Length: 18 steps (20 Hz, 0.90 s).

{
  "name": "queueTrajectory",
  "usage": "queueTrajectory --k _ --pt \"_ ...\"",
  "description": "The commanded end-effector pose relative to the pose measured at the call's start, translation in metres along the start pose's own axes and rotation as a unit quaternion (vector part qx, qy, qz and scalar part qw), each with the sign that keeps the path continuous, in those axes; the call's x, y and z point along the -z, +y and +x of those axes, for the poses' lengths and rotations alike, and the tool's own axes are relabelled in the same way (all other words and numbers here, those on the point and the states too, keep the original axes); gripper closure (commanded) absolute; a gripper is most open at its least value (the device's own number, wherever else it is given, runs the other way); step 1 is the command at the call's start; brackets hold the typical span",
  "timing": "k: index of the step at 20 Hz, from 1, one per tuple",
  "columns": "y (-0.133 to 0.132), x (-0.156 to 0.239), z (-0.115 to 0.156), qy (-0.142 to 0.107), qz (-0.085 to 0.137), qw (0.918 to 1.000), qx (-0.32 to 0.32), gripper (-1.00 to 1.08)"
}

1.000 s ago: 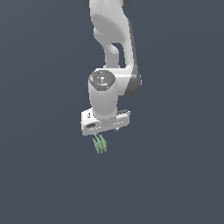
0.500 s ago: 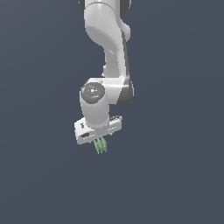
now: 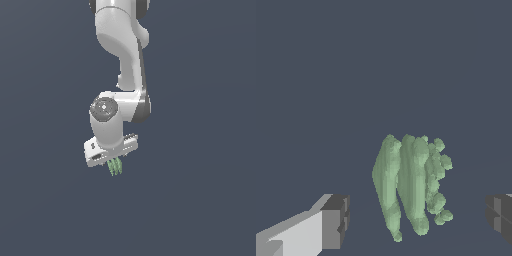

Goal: Pick up the object and move it to a goal position.

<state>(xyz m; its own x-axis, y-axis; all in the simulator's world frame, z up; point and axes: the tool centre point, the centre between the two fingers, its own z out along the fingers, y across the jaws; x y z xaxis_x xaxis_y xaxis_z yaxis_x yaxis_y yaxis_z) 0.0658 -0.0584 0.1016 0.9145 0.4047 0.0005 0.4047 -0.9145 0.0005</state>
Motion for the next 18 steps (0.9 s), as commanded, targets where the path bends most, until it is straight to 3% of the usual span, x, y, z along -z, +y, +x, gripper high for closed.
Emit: queueTrajectory --k 1,8,14,15,18 --pt "0.0 -0.007 0.0 0.0 0.0 1.0 0.0 -0.92" --pt "-0.001 -0.042 -0.001 0.0 0.0 1.0 0.002 -0.92" --pt "0.0 -0.047 0.0 0.0 0.0 1.0 0.002 -0.92" --pt "0.0 -0.047 0.0 0.0 0.0 1.0 0.002 1.08" --pt "0.0 -0.047 0.0 0.0 0.0 1.0 0.002 1.08"
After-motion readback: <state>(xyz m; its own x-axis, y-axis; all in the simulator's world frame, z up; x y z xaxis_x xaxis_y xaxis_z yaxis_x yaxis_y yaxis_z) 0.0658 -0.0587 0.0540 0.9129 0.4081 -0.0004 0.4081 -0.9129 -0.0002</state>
